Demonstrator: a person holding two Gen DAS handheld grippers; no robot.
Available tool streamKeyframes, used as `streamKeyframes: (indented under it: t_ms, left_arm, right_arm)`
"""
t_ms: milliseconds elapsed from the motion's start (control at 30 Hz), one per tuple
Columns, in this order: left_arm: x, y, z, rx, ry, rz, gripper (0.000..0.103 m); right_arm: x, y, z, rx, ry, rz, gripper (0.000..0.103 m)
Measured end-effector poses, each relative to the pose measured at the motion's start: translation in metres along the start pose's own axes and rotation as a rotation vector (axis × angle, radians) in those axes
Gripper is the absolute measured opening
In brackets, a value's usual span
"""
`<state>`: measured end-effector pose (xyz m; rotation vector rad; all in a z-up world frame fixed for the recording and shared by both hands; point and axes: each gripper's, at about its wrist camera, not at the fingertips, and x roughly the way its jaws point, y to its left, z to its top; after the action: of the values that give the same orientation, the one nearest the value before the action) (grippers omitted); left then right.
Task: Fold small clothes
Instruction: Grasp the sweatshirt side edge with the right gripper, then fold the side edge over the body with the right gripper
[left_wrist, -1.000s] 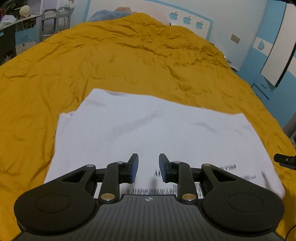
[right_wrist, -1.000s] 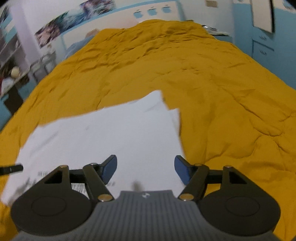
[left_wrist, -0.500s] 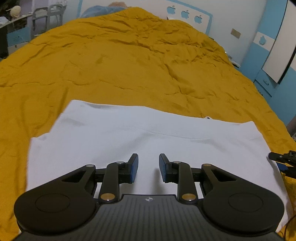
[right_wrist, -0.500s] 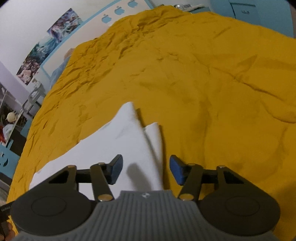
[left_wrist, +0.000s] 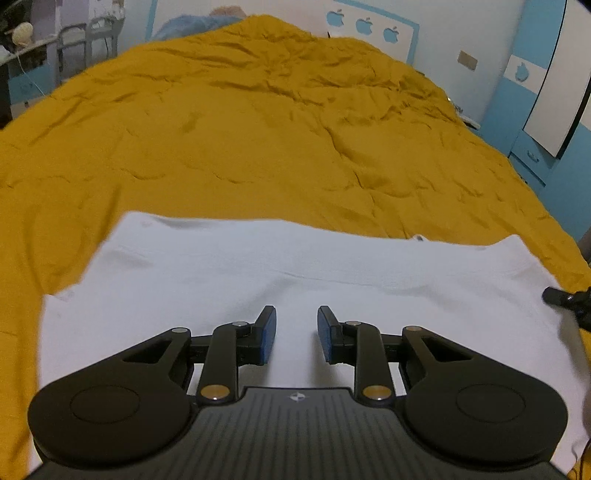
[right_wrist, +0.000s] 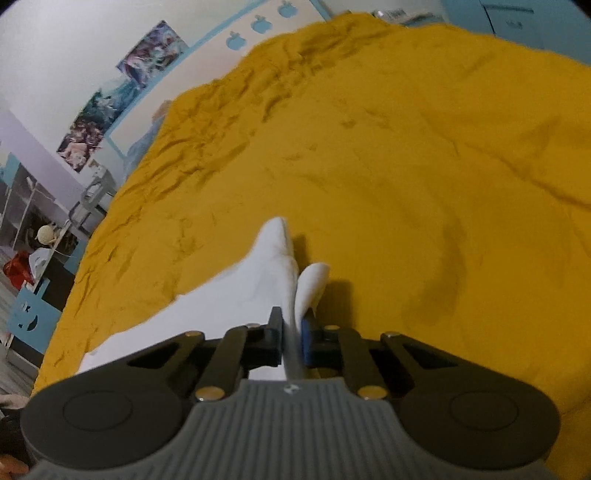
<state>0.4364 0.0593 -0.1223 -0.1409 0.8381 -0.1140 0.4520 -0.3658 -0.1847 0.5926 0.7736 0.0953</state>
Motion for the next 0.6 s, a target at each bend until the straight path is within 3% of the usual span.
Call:
streamKeyframes:
  t_ms: [300,600]
  left_arm:
    - [-0.062,0.049,0.012,-0.025,-0.046,0.084,0.031]
    - [-0.119,0.12,0.011,-0.065,-0.038,0.155,0.031]
  right_arm:
    - [-0.037,0.097,0.006,-0.035,-0.044,0.078,0.003]
    - [-0.017,0.237,-0.019,-0.098,0.022,0.144,0.003]
